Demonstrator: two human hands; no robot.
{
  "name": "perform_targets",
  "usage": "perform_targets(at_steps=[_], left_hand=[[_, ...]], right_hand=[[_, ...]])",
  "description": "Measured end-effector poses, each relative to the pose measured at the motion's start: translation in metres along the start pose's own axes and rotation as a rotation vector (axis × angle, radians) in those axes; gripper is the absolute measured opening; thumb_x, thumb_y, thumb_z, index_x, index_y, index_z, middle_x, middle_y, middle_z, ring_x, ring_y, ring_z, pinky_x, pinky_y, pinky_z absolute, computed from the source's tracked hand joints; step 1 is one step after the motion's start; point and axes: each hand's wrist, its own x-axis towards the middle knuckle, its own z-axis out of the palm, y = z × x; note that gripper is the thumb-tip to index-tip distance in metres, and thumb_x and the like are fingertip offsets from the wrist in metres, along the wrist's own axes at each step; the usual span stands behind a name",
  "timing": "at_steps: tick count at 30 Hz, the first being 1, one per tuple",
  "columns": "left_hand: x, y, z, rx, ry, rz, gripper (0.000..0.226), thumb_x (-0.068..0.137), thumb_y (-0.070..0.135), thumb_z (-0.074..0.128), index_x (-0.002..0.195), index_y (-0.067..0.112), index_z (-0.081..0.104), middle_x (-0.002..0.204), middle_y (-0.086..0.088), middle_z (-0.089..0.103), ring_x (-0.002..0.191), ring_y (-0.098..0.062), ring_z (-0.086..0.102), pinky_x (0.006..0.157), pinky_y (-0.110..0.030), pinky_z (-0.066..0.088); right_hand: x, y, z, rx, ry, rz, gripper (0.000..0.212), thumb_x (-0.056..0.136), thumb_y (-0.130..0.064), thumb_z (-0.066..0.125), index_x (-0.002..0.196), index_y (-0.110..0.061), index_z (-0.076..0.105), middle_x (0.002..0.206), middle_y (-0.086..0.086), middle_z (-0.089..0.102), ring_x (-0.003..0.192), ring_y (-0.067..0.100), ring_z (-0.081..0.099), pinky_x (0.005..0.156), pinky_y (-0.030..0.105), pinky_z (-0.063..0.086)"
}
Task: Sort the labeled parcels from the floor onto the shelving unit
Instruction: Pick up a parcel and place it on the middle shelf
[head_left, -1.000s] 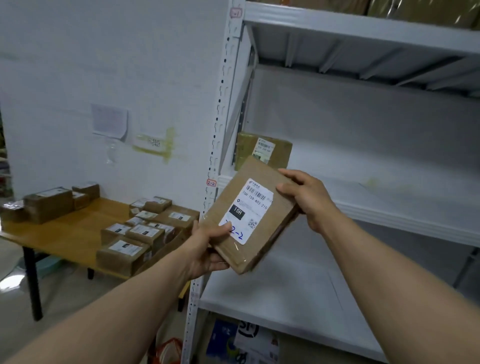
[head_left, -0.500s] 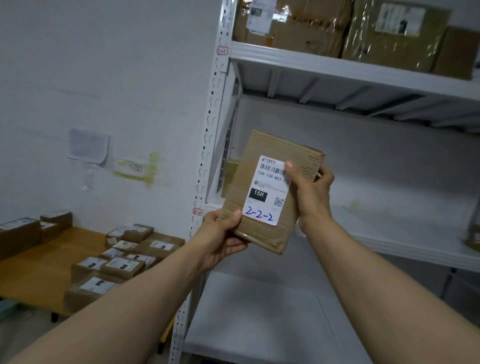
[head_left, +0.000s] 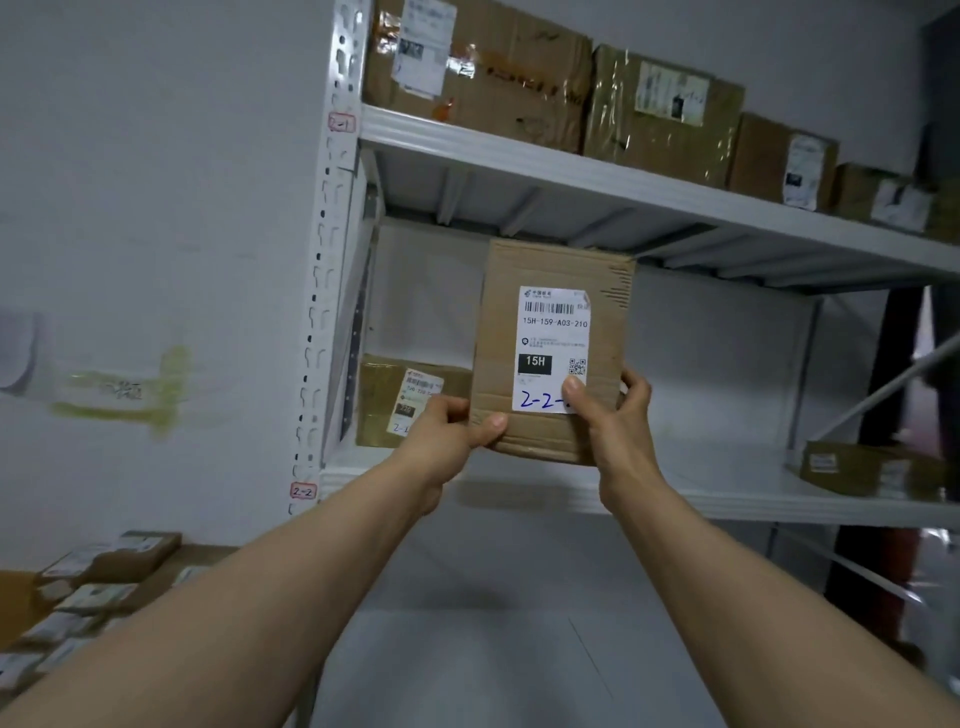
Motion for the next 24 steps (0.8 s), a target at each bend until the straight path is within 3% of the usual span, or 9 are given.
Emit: perform_targets(at_steps=[3, 9, 17, 20, 24], left_hand=[[0.019, -0.004, 0.015, 0.042, 0.004, 0.108, 0.048, 0.082, 0.015, 0.078, 0.124, 0.014, 0.052, 0.117, -0.007, 0.066, 0.108, -0.021, 0.063, 0.101, -0.041, 0.048], [0.055, -0.028, 0.037, 0.114, -0.003, 0.147, 0.05, 0.085, 0.018, 0.07, 0.123, 0.038, 0.045, 0.12, -0.001, 0.065, 0.121, -0.026, 0.055, 0.104, -0.049, 0.045], [0.105, -0.069, 0.063, 0.257, 0.126, 0.109, 0.047, 0.087, 0.021, 0.067, 0.122, 0.039, 0.042, 0.116, 0.004, 0.067, 0.121, -0.028, 0.053, 0.106, -0.049, 0.041], [0.129, -0.078, 0.076, 0.304, 0.199, 0.107, 0.046, 0.087, 0.021, 0.067, 0.12, 0.042, 0.042, 0.118, 0.004, 0.065, 0.122, -0.027, 0.052, 0.107, -0.048, 0.04], [0.162, -0.086, 0.09, 0.406, 0.316, 0.099, 0.046, 0.085, 0.023, 0.069, 0.121, 0.038, 0.044, 0.118, 0.007, 0.068, 0.12, -0.025, 0.054, 0.105, -0.048, 0.04]], right_hand=[[0.013, 0.009, -0.007, -0.016, 0.061, 0.033, 0.048, 0.083, -0.038, 0.08, 0.11, -0.038, 0.04, 0.115, -0.006, 0.066, 0.099, 0.013, 0.07, 0.084, 0.04, 0.058], [0.042, 0.028, -0.02, -0.055, 0.042, 0.045, 0.041, 0.086, -0.037, 0.077, 0.106, -0.04, 0.042, 0.112, -0.008, 0.068, 0.093, 0.009, 0.071, 0.068, 0.027, 0.053], [0.1, 0.077, -0.036, -0.126, -0.034, 0.1, 0.042, 0.089, -0.029, 0.074, 0.12, -0.036, 0.048, 0.134, 0.004, 0.055, 0.111, 0.024, 0.064, 0.085, 0.04, 0.056], [0.126, 0.099, -0.039, -0.143, -0.05, 0.086, 0.041, 0.09, -0.027, 0.073, 0.124, -0.036, 0.051, 0.131, 0.006, 0.059, 0.107, 0.022, 0.066, 0.081, 0.034, 0.056], [0.158, 0.131, -0.043, -0.168, -0.13, 0.087, 0.054, 0.089, -0.01, 0.068, 0.134, -0.036, 0.052, 0.124, -0.002, 0.068, 0.108, 0.015, 0.066, 0.09, 0.036, 0.055]])
